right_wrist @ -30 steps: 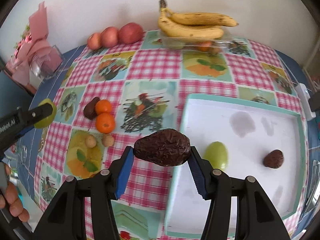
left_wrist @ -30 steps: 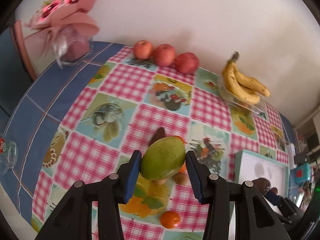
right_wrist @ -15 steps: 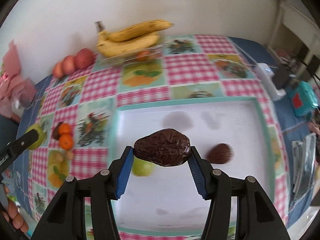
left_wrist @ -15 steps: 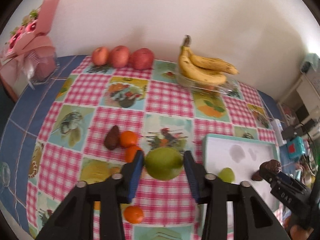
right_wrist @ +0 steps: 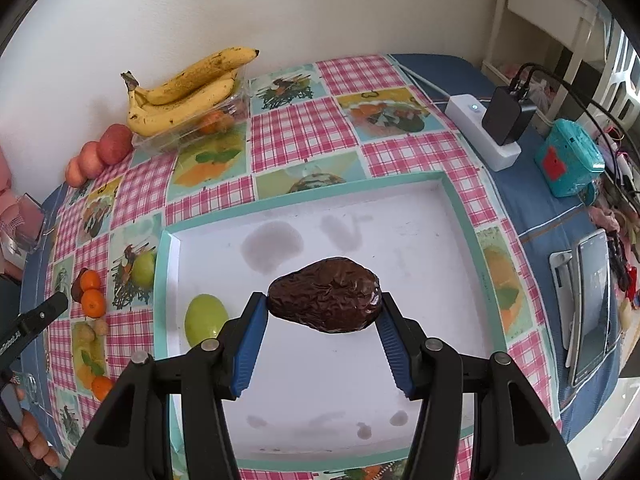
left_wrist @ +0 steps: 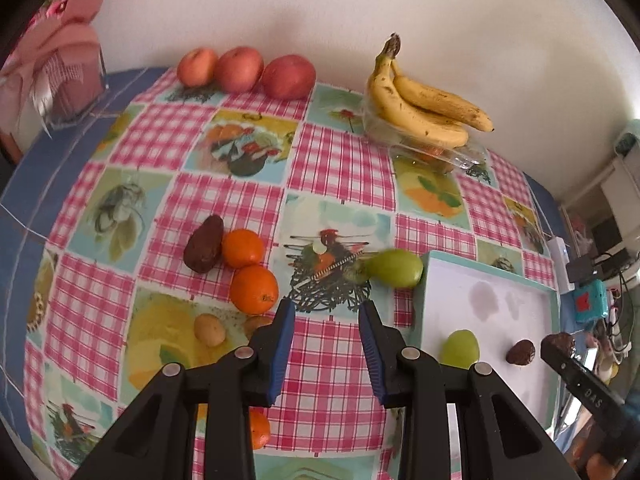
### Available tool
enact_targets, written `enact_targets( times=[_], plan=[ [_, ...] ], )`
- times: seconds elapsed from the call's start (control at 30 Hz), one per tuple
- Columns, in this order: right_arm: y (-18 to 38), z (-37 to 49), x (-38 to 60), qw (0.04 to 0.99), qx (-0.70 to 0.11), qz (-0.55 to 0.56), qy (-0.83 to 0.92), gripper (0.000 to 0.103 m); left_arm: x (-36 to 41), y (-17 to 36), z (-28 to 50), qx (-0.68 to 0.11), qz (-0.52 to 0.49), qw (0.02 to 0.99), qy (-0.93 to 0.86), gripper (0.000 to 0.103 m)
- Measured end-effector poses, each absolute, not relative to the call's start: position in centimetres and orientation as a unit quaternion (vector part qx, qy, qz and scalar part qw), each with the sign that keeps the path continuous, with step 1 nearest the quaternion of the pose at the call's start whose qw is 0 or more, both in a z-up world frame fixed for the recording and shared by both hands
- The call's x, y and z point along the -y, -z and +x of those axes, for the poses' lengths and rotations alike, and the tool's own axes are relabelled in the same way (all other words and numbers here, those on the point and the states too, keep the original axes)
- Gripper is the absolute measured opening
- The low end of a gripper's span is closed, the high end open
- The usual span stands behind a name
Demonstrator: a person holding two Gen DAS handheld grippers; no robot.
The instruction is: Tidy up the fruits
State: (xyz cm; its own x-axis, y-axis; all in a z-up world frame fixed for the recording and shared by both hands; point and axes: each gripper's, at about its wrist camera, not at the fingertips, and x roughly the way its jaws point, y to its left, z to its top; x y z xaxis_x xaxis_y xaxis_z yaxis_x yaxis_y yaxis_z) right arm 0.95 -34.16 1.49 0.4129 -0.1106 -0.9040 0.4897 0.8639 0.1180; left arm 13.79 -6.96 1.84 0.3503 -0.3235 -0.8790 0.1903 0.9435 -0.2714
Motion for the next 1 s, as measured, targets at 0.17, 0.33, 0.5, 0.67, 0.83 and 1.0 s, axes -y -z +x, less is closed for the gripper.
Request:
enact_targets(
  times=[0.17, 0.33, 0.5, 0.67, 0.83, 1.0],
  plan=[
    [-1.2, 1.1, 34.2, 0.817, -0.513, 0.189, 0.183, 0.057, 7.2, -0.9, 14.2, -0.553, -0.053, 0.817, 0.152, 0.047],
    [-1.2, 1.4, 34.1, 0.818, -0.512, 0.197, 0.173, 0.057, 6.4, 0.1, 14.7, -0.566, -0.075, 0.808, 0.143, 0.048],
    [-1.0, 1.2, 34.2, 0.815, -0.514, 0.195, 0.180, 0.057, 6.8, -0.1, 14.8, -0.560, -0.069, 0.814, 0.135, 0.048],
    [-0.8, 1.2, 34.8, 0.815, -0.513, 0.200, 0.180, 0.057, 7.7, 0.1, 15.8, -0.560, -0.098, 0.808, 0.155, 0.051],
    [-0.4, 1.1, 35.7, 0.811, -0.512, 0.216, 0.183, 0.057, 9.1, 1.2, 17.1, -0.567, -0.128, 0.796, 0.169, 0.051],
    [-0.2, 1.0, 36.1, 0.809, -0.512, 0.219, 0.188, 0.057, 11.5, 3.2, 17.9, -0.582, -0.123, 0.785, 0.170, 0.051]
  ],
)
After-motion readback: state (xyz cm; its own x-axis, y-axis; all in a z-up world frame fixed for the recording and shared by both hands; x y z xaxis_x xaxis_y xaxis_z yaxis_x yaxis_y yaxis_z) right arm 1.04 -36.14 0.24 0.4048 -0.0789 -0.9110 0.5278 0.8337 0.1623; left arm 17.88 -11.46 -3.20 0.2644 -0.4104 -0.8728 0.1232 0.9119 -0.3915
